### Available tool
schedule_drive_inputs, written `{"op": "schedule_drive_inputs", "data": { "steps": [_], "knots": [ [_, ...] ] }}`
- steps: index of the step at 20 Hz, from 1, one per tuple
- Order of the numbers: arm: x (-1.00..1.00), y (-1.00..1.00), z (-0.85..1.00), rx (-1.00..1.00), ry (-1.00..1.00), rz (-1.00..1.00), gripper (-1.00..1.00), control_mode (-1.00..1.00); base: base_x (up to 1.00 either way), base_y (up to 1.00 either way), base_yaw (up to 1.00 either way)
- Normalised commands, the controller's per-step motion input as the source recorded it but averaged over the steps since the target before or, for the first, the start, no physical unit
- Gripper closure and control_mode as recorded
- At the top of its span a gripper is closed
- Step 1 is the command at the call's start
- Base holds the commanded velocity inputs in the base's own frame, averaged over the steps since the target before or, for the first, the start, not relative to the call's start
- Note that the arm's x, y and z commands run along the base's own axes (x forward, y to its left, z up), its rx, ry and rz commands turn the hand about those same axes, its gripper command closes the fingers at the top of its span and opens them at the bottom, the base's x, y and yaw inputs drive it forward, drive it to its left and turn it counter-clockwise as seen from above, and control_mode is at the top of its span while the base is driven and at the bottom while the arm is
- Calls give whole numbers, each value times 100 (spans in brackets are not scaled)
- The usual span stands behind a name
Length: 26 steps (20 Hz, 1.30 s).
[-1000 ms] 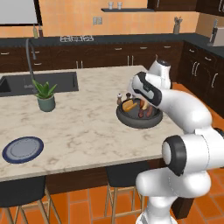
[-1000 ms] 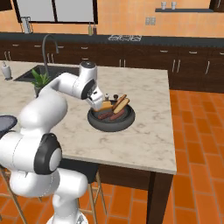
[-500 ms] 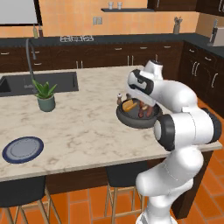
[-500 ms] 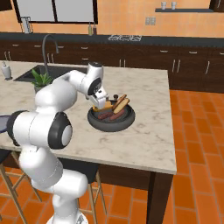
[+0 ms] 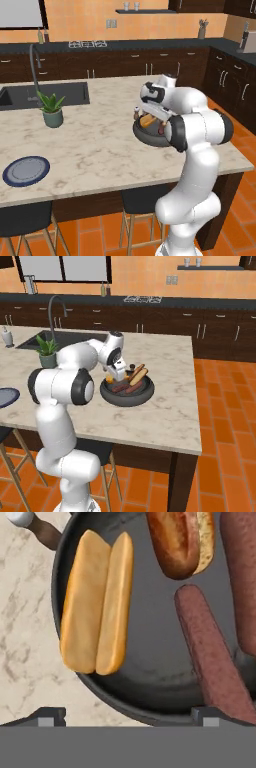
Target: Place one bun and one sausage from the bowl on each plate.
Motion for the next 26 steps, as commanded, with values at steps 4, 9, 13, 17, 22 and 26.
{"op": "schedule_drive_inputs", "data": {
  "steps": [4,9,13,17,22,26],
  "knots": [
    [64,0,-45,0,4,0,-100,-100,0,0,0],
    [58,0,-28,0,3,0,-100,-100,0,0,0],
    [24,0,-42,0,4,0,-100,-100,0,0,0],
    [6,1,-56,0,2,0,100,-100,0,0,0],
    [-6,0,6,0,1,0,100,-100,0,0,0],
    [-85,6,95,0,-9,0,100,-100,0,0,0]
  ]
}}
